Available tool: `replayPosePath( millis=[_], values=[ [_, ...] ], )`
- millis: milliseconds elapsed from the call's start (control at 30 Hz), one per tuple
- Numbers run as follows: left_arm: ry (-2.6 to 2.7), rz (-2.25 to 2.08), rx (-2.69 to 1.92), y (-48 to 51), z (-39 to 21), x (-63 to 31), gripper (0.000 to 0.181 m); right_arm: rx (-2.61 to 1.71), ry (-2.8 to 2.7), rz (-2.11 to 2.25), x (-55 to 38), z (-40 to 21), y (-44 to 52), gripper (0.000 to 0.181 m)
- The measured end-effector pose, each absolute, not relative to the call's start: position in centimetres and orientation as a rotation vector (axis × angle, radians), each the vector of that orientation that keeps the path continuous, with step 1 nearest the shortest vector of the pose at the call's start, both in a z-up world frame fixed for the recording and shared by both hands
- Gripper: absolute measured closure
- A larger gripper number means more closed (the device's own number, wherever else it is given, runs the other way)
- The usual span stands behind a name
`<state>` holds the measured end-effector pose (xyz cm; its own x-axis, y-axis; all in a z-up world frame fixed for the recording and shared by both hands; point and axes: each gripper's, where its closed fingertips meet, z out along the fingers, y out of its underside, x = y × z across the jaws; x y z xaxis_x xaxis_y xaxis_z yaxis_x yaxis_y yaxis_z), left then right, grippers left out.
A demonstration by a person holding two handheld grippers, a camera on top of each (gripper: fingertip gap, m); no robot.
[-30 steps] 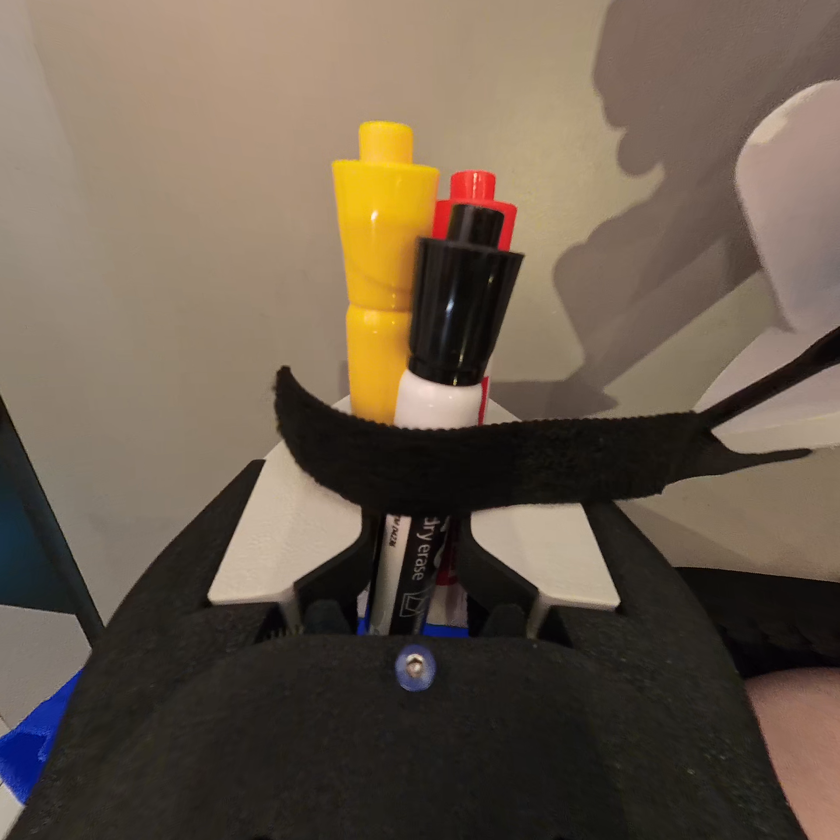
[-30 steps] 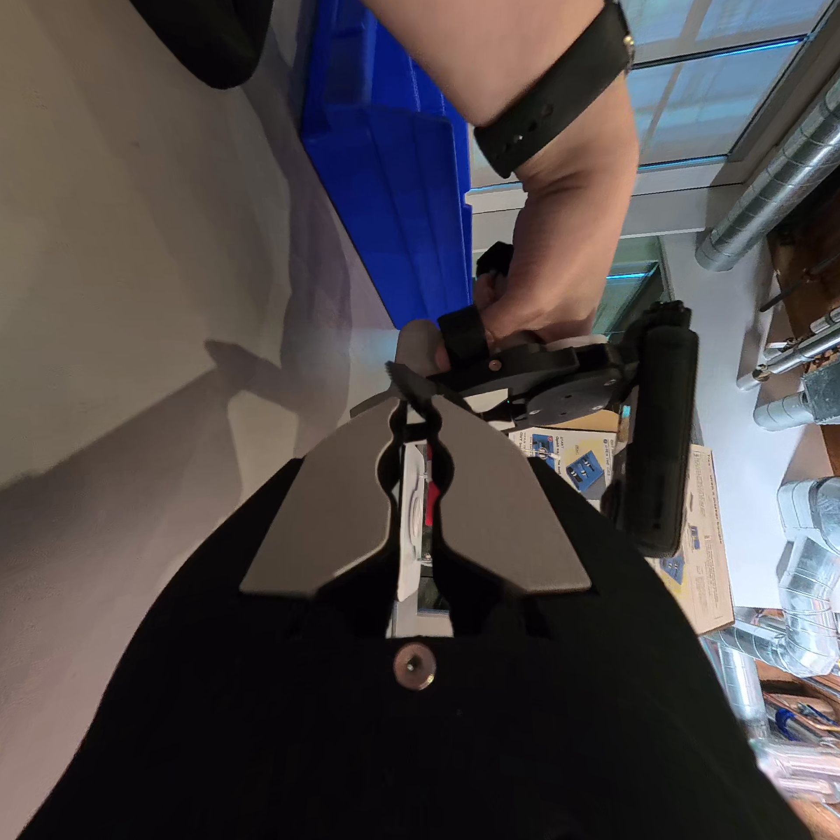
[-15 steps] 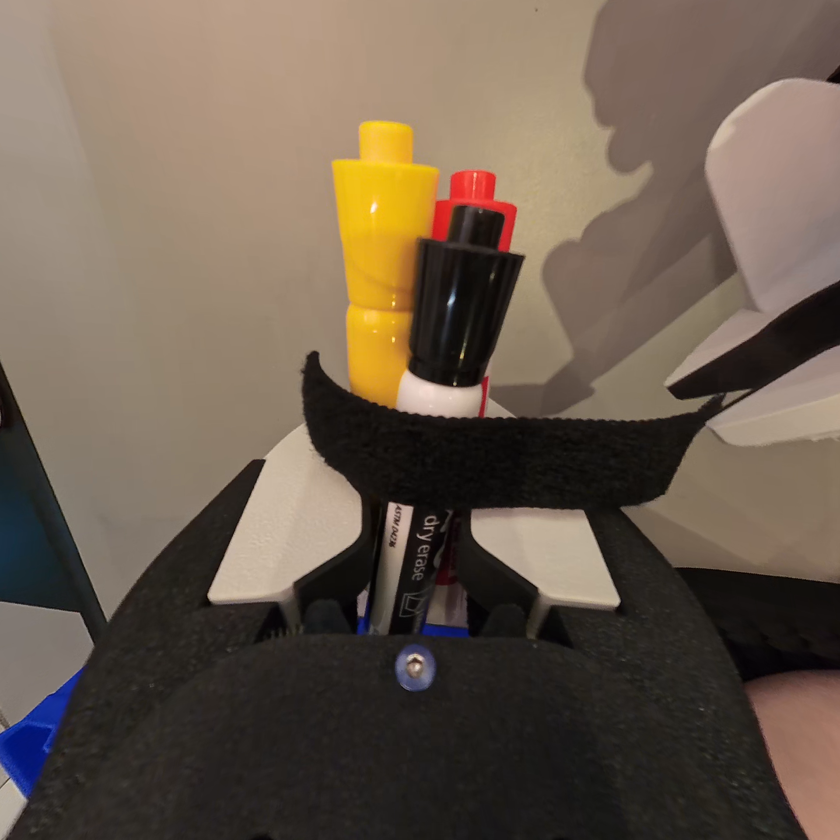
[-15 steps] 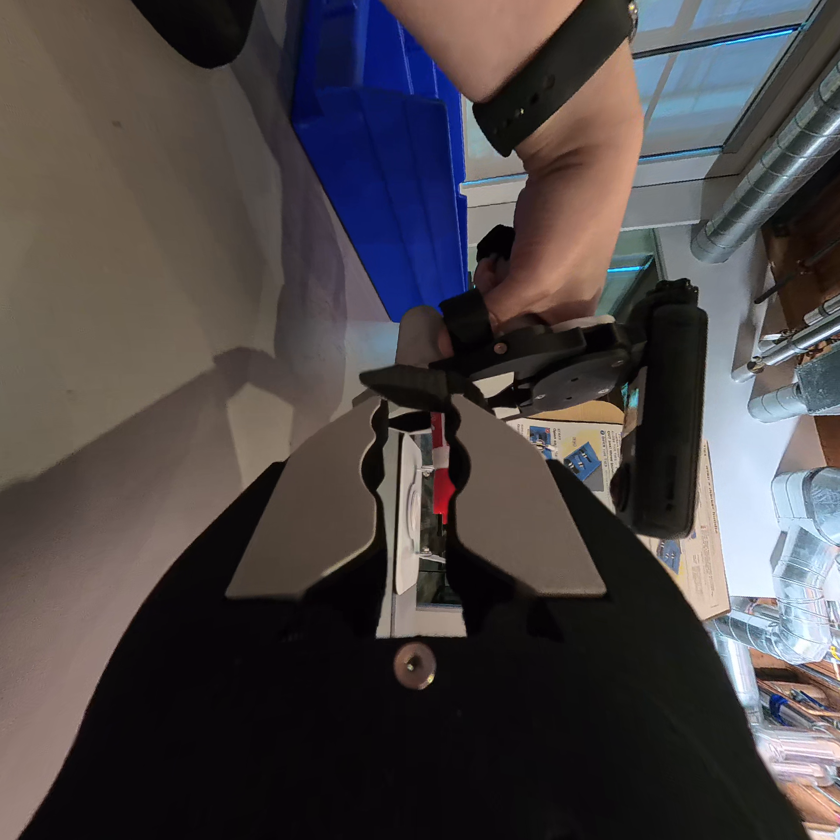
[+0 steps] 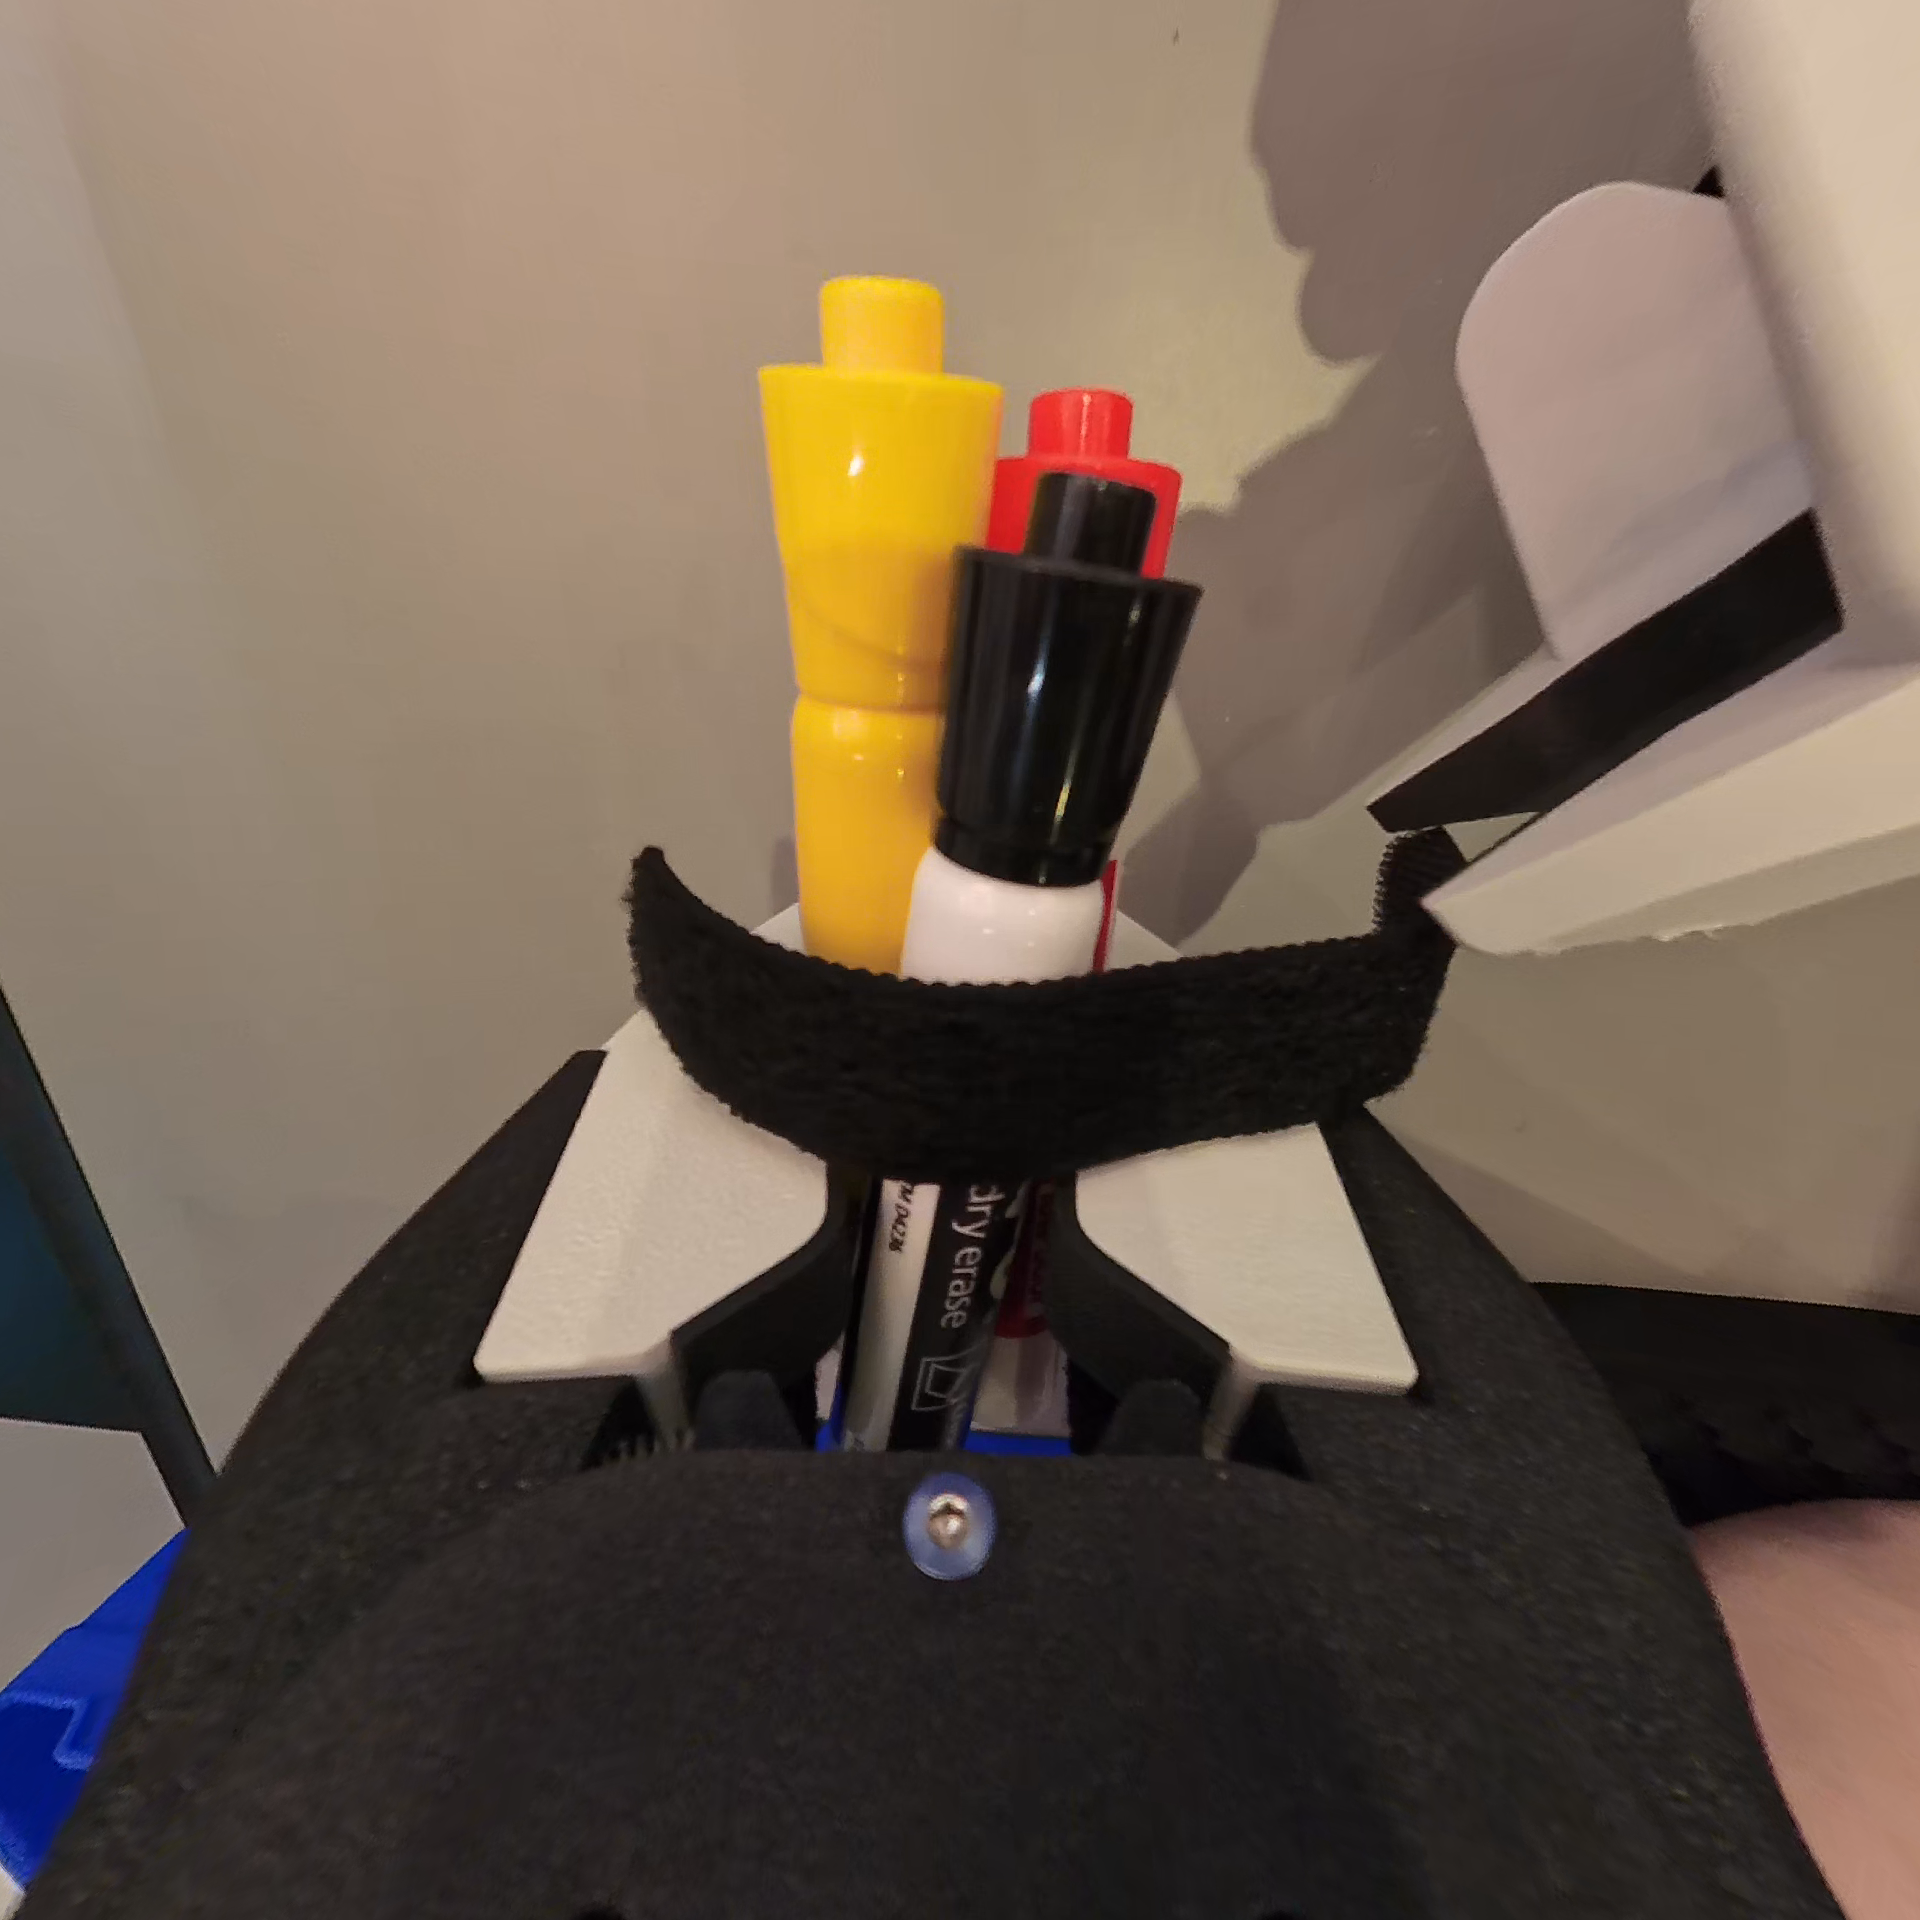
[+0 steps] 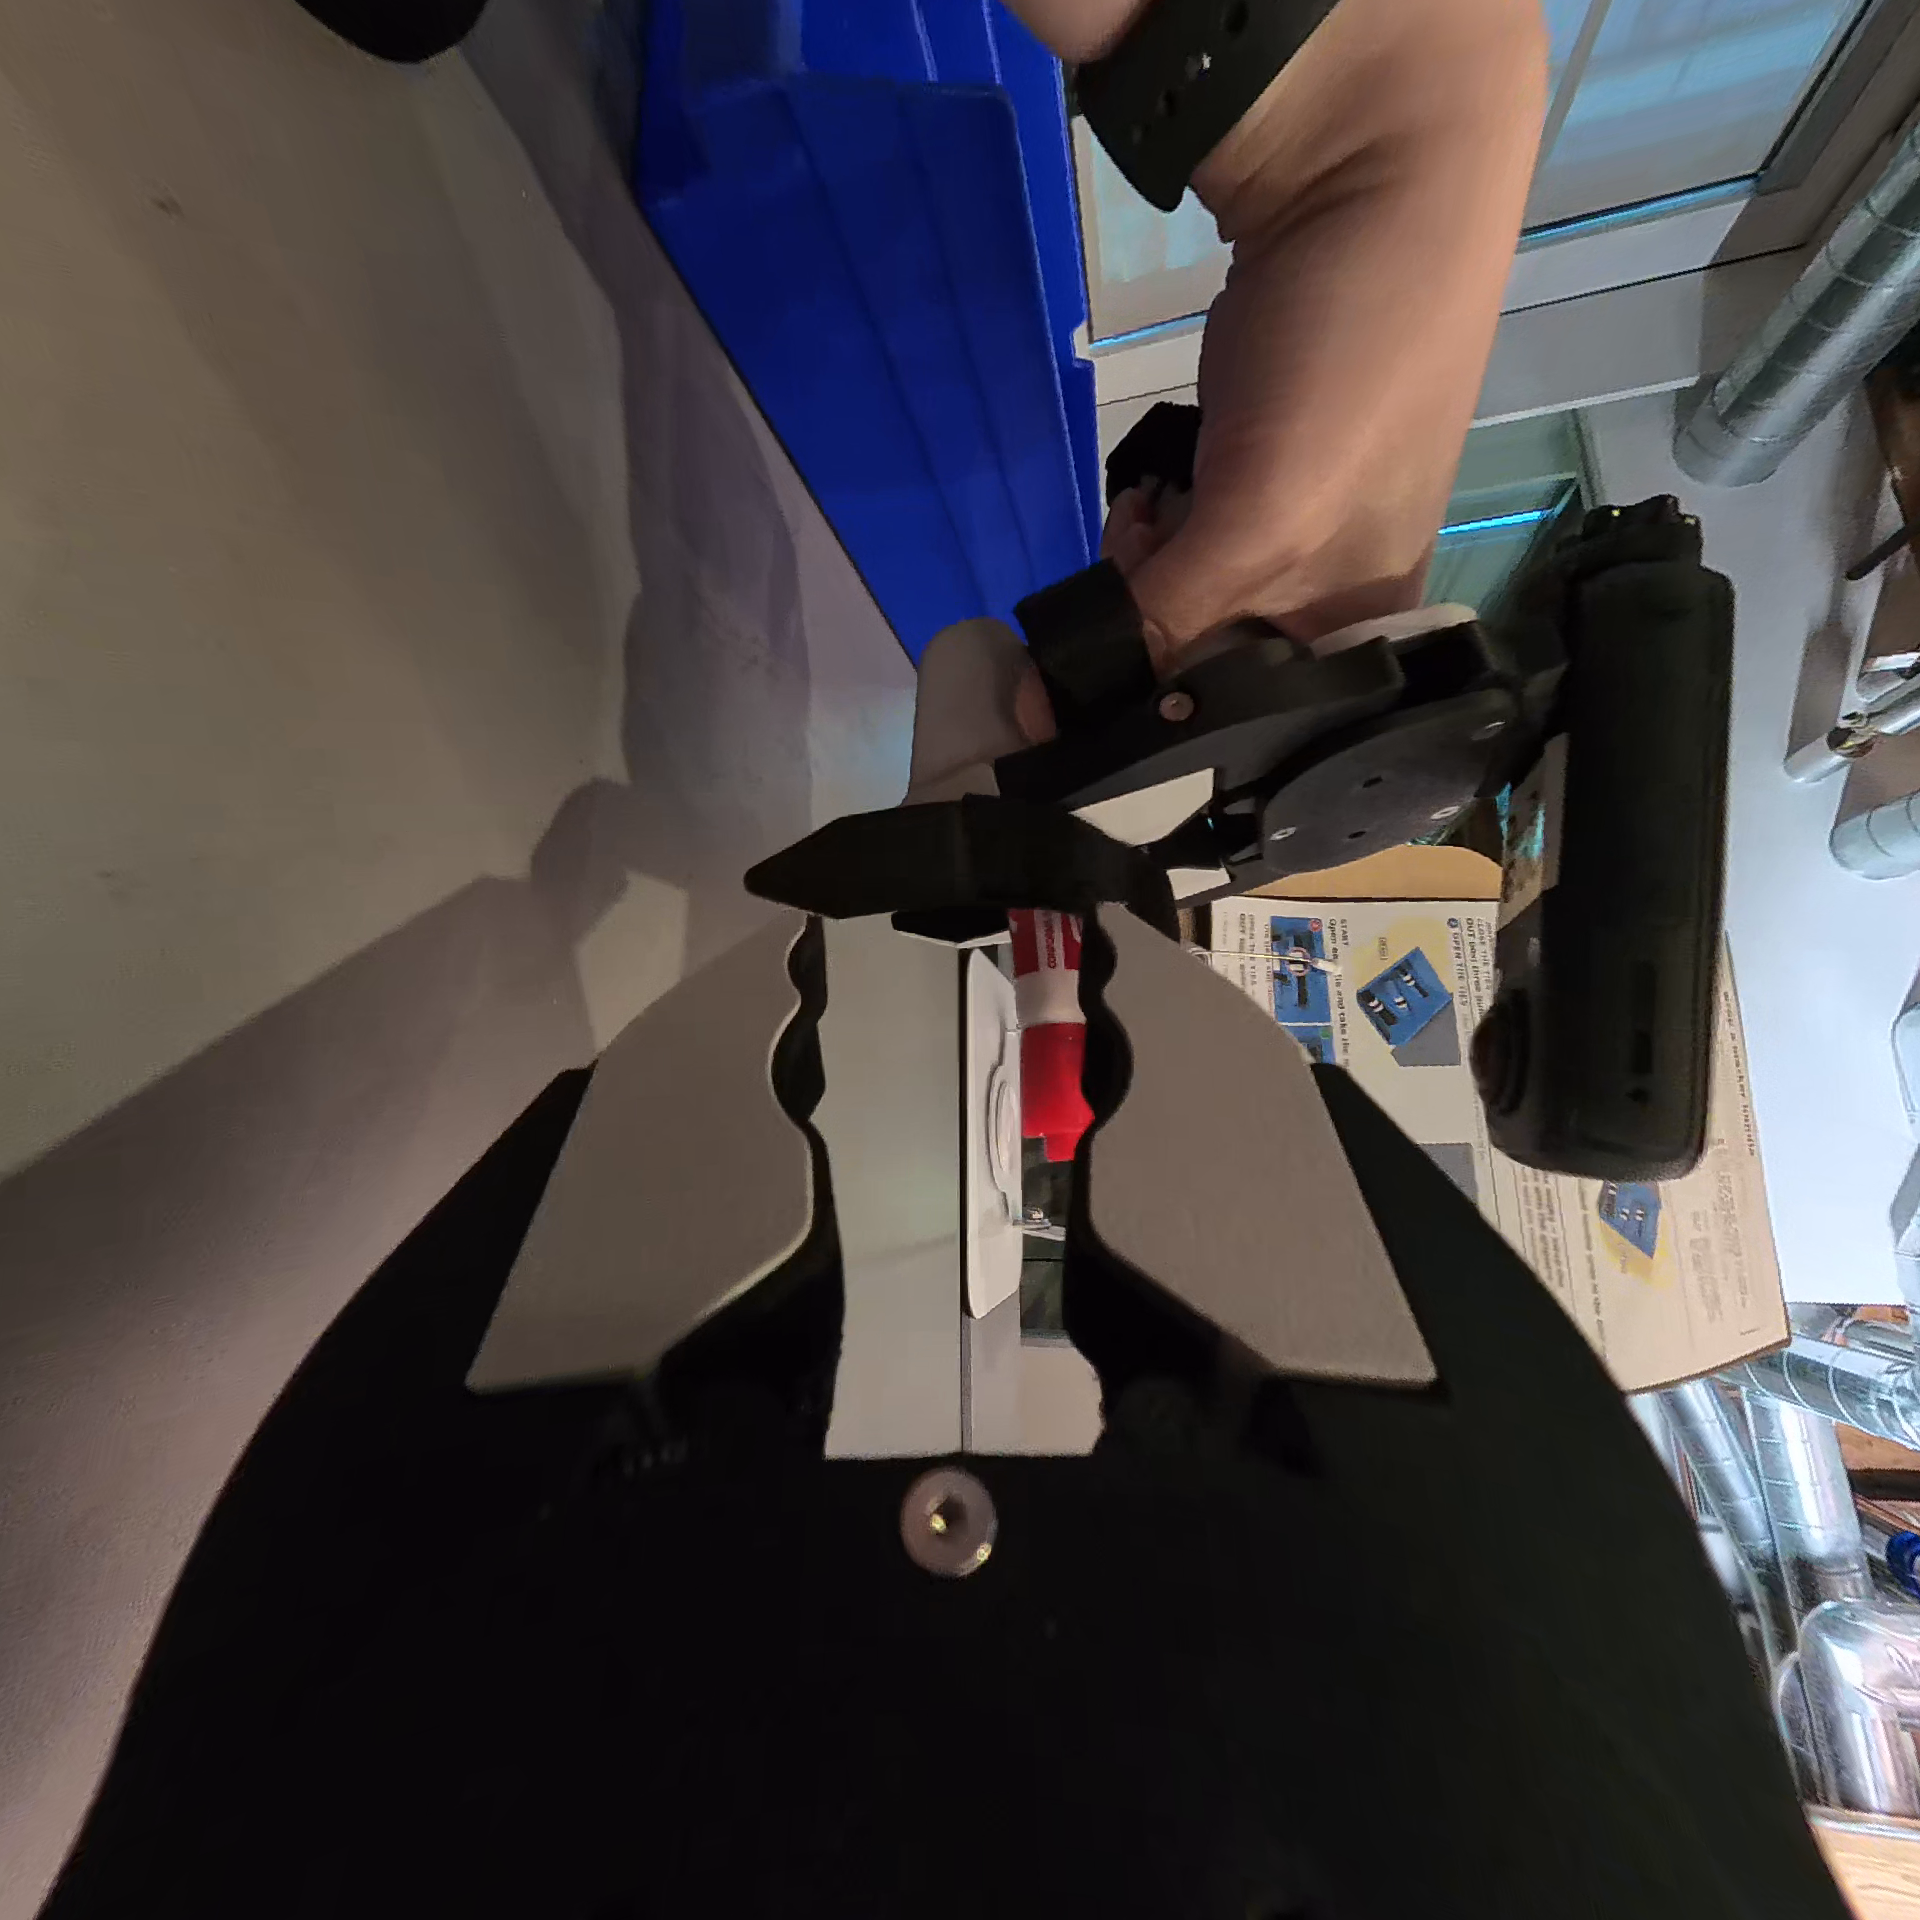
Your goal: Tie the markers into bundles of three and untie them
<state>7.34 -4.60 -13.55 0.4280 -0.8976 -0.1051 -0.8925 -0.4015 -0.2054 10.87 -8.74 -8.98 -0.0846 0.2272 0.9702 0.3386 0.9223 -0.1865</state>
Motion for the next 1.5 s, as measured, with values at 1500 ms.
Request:
replayPosePath(
  millis=[1500],
  values=[
    [1.567,-0.083,-2.517,-5.2,-14.3,6.4,0.140,-0.698,-1.871,0.228,14.3,-11.4,-5.6,0.149]
  ],
)
